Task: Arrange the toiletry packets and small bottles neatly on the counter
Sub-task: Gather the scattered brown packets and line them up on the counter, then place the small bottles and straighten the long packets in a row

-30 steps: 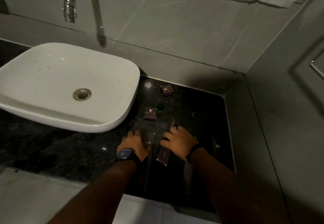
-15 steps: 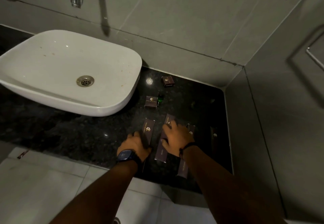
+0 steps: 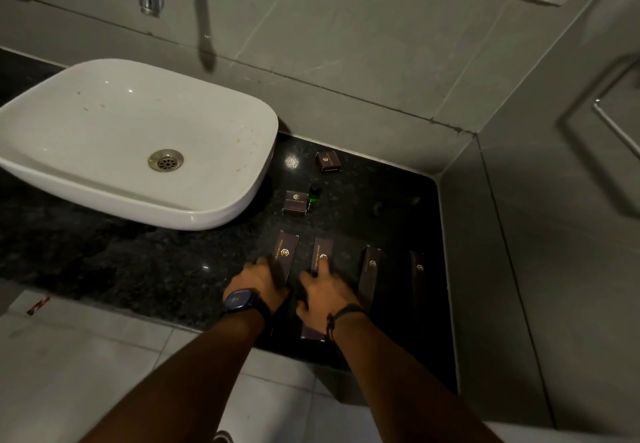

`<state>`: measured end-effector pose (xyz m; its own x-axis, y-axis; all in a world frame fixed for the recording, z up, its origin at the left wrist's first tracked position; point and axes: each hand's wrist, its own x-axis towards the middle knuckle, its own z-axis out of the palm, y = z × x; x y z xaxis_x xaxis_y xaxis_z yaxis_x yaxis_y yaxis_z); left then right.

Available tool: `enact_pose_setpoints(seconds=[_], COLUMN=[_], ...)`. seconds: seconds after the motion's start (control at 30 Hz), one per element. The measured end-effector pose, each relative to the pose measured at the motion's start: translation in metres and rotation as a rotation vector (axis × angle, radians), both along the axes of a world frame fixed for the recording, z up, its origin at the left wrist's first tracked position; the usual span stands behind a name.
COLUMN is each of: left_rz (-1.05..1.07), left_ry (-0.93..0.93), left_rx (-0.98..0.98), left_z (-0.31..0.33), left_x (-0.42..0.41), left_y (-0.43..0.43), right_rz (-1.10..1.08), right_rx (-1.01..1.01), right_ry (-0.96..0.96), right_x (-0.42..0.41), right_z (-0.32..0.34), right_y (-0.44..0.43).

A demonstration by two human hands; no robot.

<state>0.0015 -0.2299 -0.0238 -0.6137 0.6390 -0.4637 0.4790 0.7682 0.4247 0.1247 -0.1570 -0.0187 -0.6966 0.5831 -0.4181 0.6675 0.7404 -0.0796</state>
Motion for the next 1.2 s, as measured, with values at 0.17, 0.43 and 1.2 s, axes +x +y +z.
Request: enact_pose_setpoints(seconds=[0.17, 0.43, 1.2], left_rz=[-0.015, -0.142, -0.029], left_ry=[-0.003, 0.091, 0.216], left_rx=[0.007, 0.252, 0.218], left_z=[0.01, 0.044, 0.001], left_x=[-0.004, -0.019, -0.042], left_y=[0.007, 0.051, 0.201], right_rz=[0.064, -0.304, -0.916], right_rx=[0.084, 0.233, -0.067], right_ry=[-0.032, 0.293, 0.448], right_x=[0.007, 0.009, -0.002], right_z=[-0.001, 0.038, -0.012], right_y=[0.007, 0.055, 0.243])
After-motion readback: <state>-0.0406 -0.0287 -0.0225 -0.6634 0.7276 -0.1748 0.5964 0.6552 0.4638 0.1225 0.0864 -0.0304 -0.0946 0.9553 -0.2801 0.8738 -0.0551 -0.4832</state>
